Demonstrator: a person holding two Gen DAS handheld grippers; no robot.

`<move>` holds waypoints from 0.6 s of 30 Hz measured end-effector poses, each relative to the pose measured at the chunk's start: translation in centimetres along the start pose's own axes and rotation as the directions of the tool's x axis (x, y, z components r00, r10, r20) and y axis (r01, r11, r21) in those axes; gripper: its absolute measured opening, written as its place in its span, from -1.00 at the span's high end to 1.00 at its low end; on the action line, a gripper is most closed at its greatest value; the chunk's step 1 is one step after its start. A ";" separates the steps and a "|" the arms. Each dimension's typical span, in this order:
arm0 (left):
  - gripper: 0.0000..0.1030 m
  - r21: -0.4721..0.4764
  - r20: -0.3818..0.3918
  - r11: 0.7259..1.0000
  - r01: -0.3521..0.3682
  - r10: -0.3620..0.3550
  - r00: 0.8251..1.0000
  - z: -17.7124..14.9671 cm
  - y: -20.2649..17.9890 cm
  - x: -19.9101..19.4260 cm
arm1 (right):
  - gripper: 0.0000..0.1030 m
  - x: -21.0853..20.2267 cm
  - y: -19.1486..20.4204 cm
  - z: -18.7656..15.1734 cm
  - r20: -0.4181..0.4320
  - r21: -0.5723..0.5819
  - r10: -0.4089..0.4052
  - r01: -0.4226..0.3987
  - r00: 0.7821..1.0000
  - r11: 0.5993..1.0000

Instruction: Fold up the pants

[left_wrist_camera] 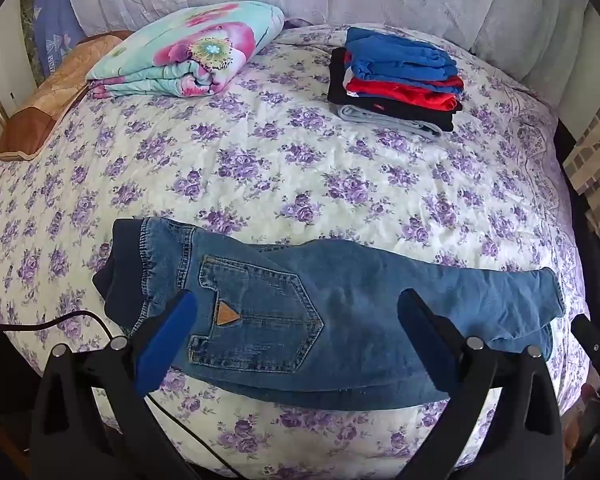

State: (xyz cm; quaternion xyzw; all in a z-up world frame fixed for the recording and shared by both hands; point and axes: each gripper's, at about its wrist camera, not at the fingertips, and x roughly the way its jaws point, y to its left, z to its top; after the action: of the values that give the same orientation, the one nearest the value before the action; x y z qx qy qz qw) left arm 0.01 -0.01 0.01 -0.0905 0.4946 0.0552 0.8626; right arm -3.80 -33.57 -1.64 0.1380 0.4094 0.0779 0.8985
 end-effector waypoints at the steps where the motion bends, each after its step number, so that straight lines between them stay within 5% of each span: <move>1: -0.91 0.003 0.003 1.000 -0.009 0.009 1.000 0.0 0.0 0.0 | -0.92 0.0 0.0 0.0 0.003 -0.005 -0.005 0.005 1.000 1.000; 6: -0.91 0.018 0.017 0.999 -0.043 0.043 0.999 -0.1 -1.0 -0.2 | -0.92 0.0 0.2 -0.1 0.005 -0.006 -0.011 0.011 1.000 1.000; 18: -0.91 -0.036 0.010 0.999 0.016 -0.016 1.000 0.3 0.8 0.0 | -0.92 -0.9 0.6 -0.1 0.026 -0.008 -0.017 0.017 1.000 1.000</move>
State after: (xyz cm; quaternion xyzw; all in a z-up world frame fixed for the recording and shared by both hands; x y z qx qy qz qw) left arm 0.12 0.84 0.14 -0.1096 0.4885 0.0574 0.8638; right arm -4.49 -33.22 -0.86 0.1317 0.3987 0.0703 0.9049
